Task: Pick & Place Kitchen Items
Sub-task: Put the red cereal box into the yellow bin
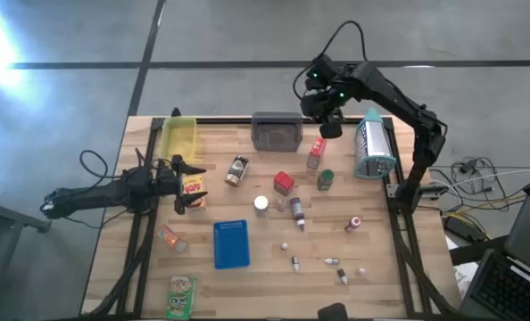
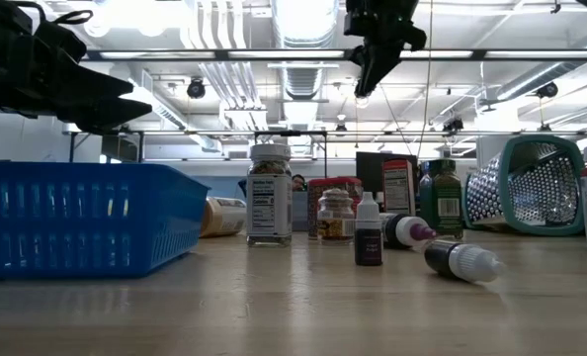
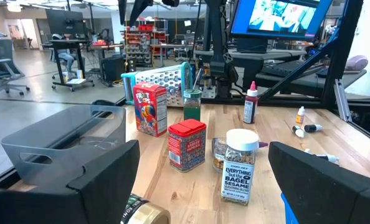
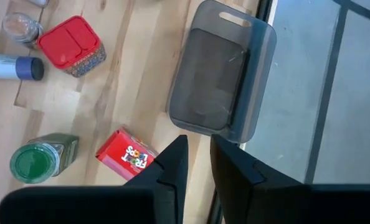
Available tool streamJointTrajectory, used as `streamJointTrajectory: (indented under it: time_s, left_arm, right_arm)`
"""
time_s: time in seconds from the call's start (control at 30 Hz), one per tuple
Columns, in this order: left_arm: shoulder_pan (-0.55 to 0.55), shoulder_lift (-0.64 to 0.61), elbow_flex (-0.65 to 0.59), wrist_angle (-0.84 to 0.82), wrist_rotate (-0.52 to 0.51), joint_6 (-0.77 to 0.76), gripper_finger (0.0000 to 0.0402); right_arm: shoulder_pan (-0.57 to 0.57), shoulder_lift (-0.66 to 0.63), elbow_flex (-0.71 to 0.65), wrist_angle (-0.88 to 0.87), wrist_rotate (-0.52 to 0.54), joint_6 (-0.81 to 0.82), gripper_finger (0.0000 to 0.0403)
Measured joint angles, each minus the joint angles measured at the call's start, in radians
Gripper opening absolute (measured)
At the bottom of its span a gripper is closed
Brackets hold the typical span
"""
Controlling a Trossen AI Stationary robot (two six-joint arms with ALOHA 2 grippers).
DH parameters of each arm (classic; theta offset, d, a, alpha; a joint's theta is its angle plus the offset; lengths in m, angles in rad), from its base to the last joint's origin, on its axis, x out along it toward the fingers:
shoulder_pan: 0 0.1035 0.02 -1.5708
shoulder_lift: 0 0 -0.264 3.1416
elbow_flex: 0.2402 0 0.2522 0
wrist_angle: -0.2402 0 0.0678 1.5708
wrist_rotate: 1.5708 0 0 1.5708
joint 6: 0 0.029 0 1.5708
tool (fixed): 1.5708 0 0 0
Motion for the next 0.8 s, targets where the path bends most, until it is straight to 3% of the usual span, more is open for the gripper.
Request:
streamJointTrajectory:
  time_s: [0.7, 0.8]
  left_arm:
    - [0.001, 0.000, 0.000, 0.000, 0.000, 0.000, 0.0362]
    - [0.001, 0.000, 0.000, 0.000, 0.000, 0.000, 0.0362]
  right_arm:
    - [-0.001, -0.001, 0.003, -0.038, -0.001, -0.022, 0.0182]
    - [0.000, -0.001, 0.002, -0.054, 0.045, -0.020, 0.0203]
